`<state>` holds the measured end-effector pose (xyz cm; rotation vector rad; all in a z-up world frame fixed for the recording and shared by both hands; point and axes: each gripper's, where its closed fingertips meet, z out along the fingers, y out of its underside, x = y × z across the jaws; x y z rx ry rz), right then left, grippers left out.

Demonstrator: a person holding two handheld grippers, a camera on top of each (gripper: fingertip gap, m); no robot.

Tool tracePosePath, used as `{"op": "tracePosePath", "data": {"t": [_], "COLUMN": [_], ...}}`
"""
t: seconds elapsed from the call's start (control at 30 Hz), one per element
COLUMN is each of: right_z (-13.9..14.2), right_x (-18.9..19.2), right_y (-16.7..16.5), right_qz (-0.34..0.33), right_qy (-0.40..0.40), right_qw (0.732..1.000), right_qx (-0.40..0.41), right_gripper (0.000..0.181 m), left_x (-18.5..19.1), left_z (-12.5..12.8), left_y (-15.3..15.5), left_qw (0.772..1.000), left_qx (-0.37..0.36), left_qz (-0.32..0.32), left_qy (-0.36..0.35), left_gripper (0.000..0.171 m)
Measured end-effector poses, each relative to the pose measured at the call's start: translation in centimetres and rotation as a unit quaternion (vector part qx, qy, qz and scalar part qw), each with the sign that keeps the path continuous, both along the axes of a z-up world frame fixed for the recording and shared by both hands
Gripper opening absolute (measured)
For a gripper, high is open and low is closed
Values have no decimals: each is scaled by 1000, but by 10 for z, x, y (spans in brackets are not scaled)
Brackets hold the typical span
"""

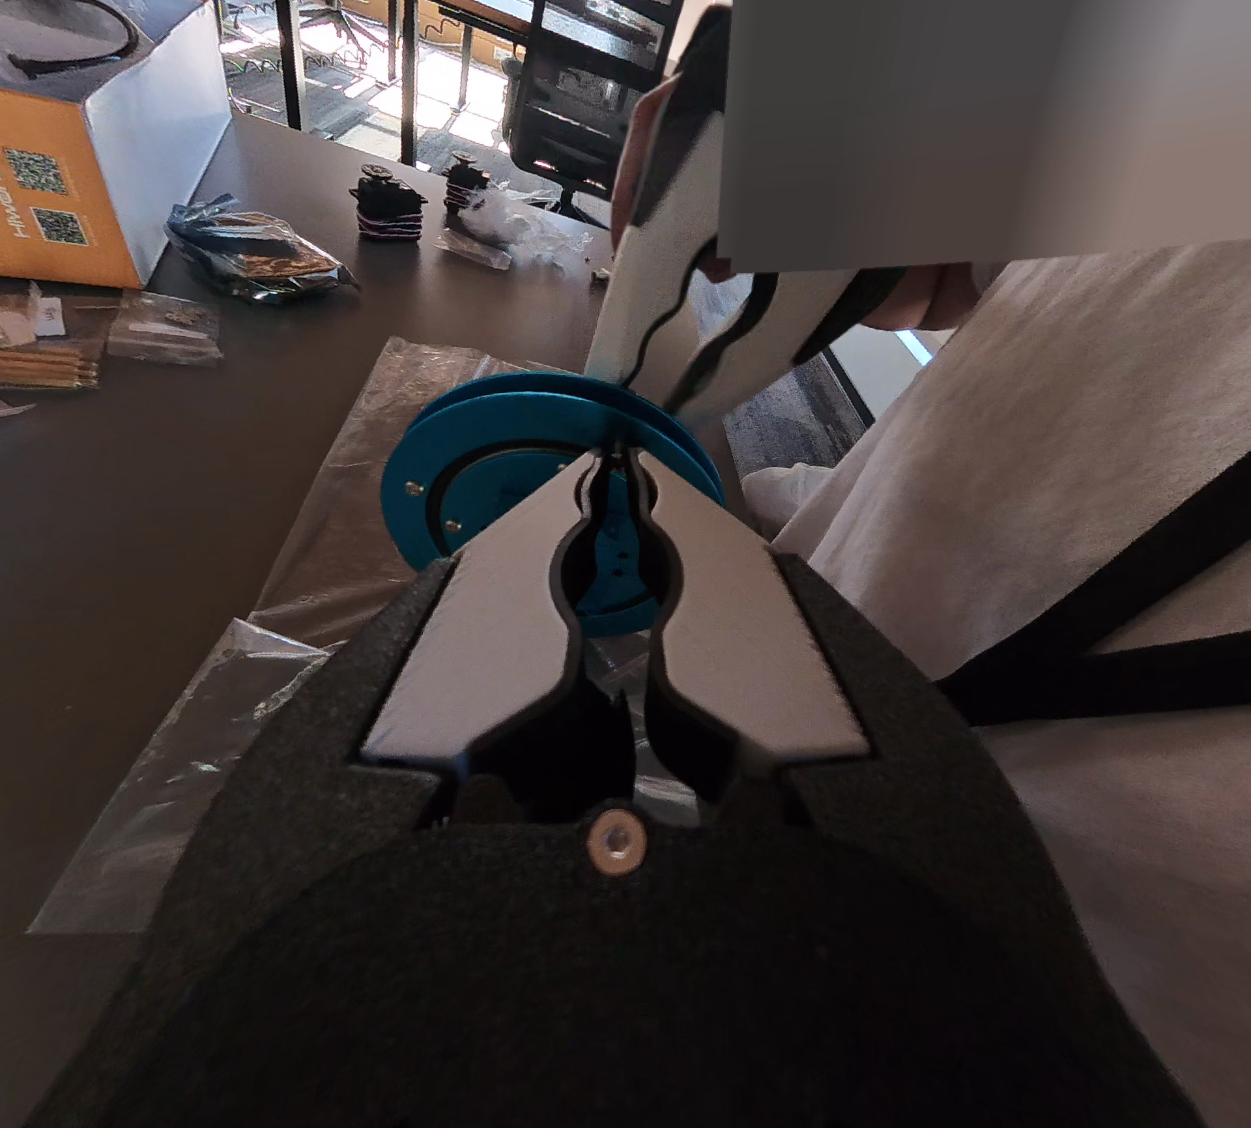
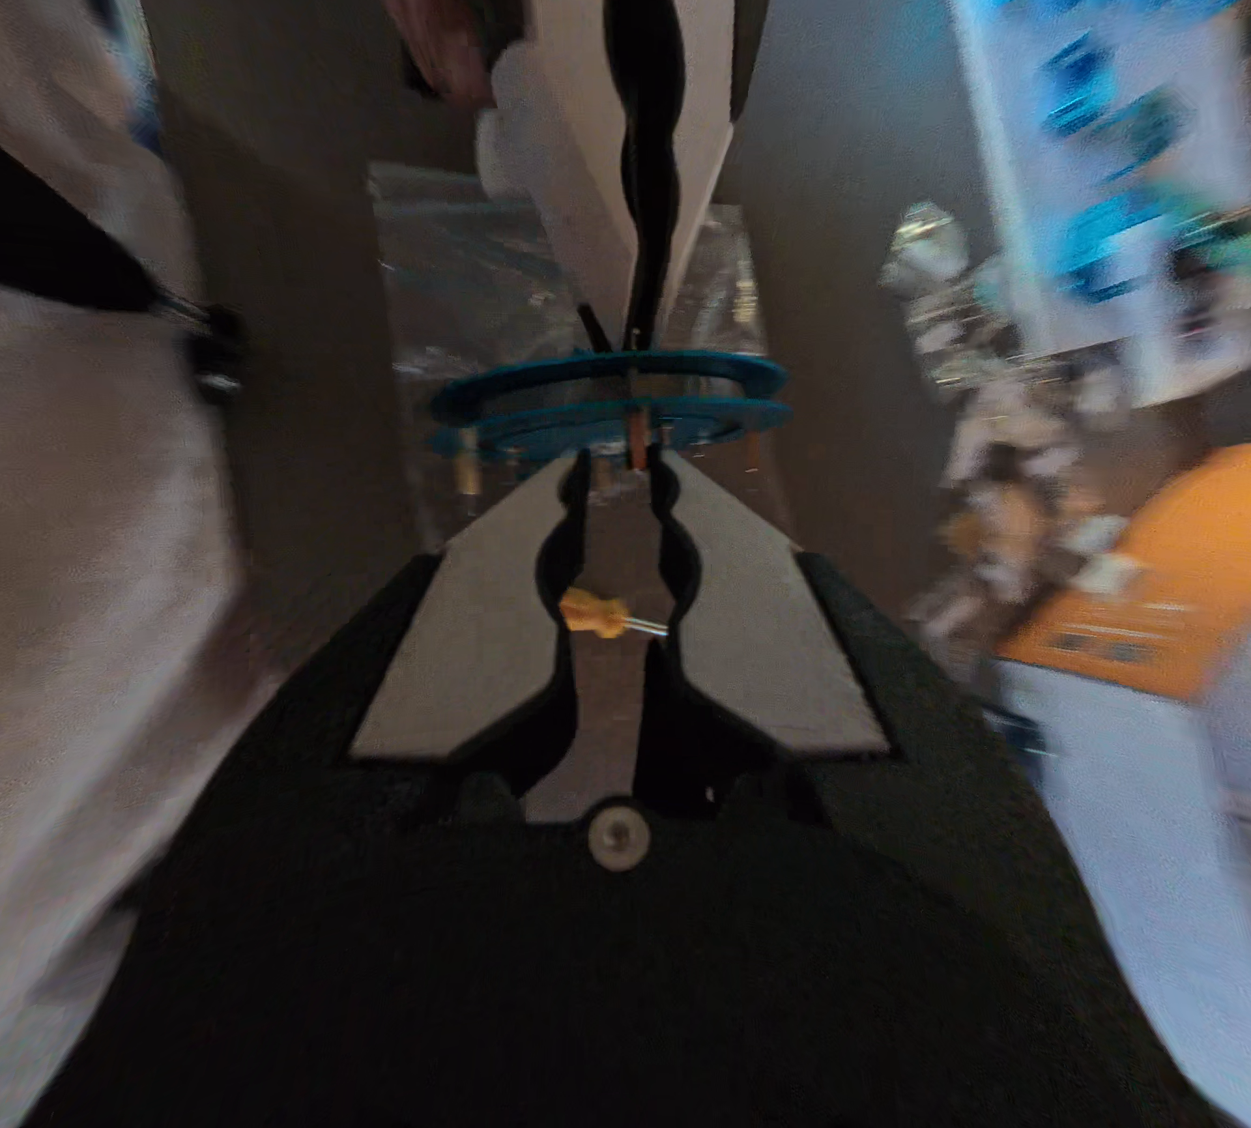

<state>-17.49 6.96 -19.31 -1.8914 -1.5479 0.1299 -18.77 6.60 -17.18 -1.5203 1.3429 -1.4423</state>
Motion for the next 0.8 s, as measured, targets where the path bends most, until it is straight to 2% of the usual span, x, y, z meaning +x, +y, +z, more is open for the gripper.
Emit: {"op": "tracePosePath", "data": {"t": [0.03, 0.23, 0.33, 0.4, 0.43, 0.5, 0.53, 0.57, 0.6, 0.63, 0.7, 0.73, 0.77, 0.8], "right_z": [2, 10, 12, 11, 9, 5, 3, 1, 1, 1, 5, 7, 8, 7], "right_x": [2, 0, -1, 0, 0, -1, -2, -3, -4, -4, -6, -7, -8, -8], "right_y": [7, 21, 22, 23, 22, 16, 12, 4, -4, -10, -15, -12, -11, -11], "right_qz": [6, 21, 17, 9, 8, 1, -6, -8, -13, -22, -52, -58, -60, -55], "right_qy": [-29, -96, -109, -109, -101, -50, -18, 11, 41, 71, 134, 161, 174, 172], "right_qw": [998, 961, 947, 954, 966, 995, 1000, 994, 975, 944, 849, 820, 806, 817], "right_qx": [63, 258, 301, 280, 237, 89, -7, -112, -219, -323, -508, -546, -563, -548], "right_gripper": [3, 4, 3, 3, 3, 3, 3, 3, 2, 3, 3, 4, 4, 4], "left_x": [0, -1, -1, -1, -1, -1, -1, -1, 0, 1, 2, 2, 1, 1], "left_z": [0, 0, 0, 0, 0, 0, 0, 0, -1, -1, -1, -1, -1, -1], "left_y": [0, 7, 9, 10, 10, 9, 7, 5, 2, 0, 0, 4, 5, 6], "left_qw": [1000, 999, 998, 998, 999, 1000, 1000, 1000, 1000, 999, 999, 998, 998, 998], "left_qx": [-1, -38, -57, -53, -43, -16, -4, 8, 23, 33, 42, 50, 51, 48], "left_qz": [-1, 16, 18, 22, 24, 25, 24, 21, 16, 15, 21, 30, 33, 33], "left_qy": [1, 3, 1, 1, 2, 4, 4, 4, 4, 4, 7, 9, 10, 10], "left_gripper": [5, 4, 3, 4, 4, 4, 4, 4, 4, 4, 3, 2, 2, 3]}}
